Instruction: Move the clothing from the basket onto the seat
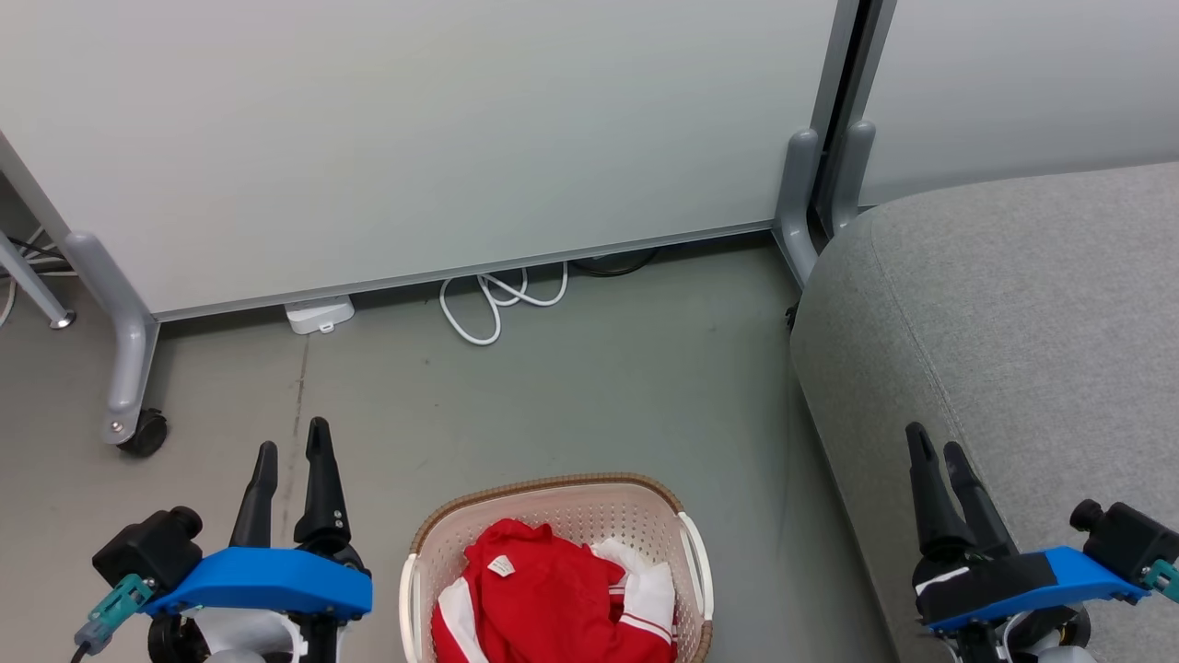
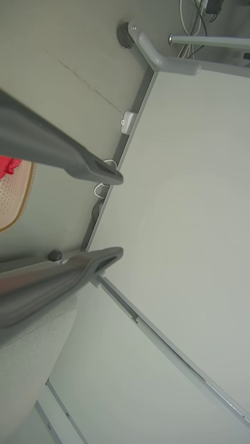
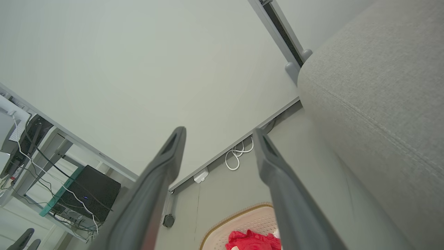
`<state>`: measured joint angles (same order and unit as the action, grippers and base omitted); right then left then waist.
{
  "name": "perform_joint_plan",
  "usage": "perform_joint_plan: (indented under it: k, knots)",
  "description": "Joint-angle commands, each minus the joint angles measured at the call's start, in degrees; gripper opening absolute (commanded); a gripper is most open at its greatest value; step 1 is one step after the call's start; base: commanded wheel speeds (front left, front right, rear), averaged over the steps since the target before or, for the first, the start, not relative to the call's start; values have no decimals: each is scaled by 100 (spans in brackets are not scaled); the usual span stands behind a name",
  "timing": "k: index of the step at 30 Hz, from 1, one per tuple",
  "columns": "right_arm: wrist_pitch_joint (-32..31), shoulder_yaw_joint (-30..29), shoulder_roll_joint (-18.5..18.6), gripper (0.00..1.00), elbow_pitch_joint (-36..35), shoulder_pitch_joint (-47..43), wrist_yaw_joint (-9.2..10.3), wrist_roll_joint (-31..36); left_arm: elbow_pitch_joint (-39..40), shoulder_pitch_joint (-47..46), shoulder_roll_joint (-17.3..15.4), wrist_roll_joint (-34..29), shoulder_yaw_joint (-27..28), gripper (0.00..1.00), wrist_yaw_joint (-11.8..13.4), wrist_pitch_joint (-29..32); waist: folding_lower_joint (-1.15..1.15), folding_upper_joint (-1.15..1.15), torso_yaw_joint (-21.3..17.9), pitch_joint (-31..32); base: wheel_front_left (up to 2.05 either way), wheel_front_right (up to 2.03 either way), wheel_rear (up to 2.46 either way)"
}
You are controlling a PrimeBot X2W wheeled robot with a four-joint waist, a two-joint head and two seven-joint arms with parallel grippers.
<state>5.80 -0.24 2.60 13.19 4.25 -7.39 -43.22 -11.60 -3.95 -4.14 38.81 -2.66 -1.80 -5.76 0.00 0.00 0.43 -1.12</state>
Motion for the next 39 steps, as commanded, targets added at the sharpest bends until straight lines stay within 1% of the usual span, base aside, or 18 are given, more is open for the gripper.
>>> perform_joint_plan:
  k: [1,8,9,11,12,26,39]
  knots:
    - [66,24,32,100,-81,130,-9,182,88,-150,-59,-183,-37,100,32,-68,0,0,1,-2,0,0,0]
    - [165,62,33,100,-87,140,-10,565,110,-162,-87,-576,-123,100,78,-169,0,0,10,-15,0,0,0]
    - [200,74,33,100,-86,145,-10,694,117,-161,-92,-705,-146,100,98,-202,0,0,14,-18,0,0,0]
    - [200,74,33,100,-86,145,-10,694,117,-161,-92,-705,-146,100,98,-202,0,0,14,-18,0,0,0]
    - [246,93,34,100,-90,151,-11,880,128,-161,-100,-891,-182,100,122,-248,0,0,21,-22,0,0,0]
    - [432,185,37,100,-90,147,-12,1610,174,-148,-132,-1676,-313,100,197,-434,0,0,47,-21,0,0,0]
    - [600,279,39,100,-95,148,-13,2276,186,-135,-144,-2375,-444,100,229,-609,0,0,75,-32,0,0,0]
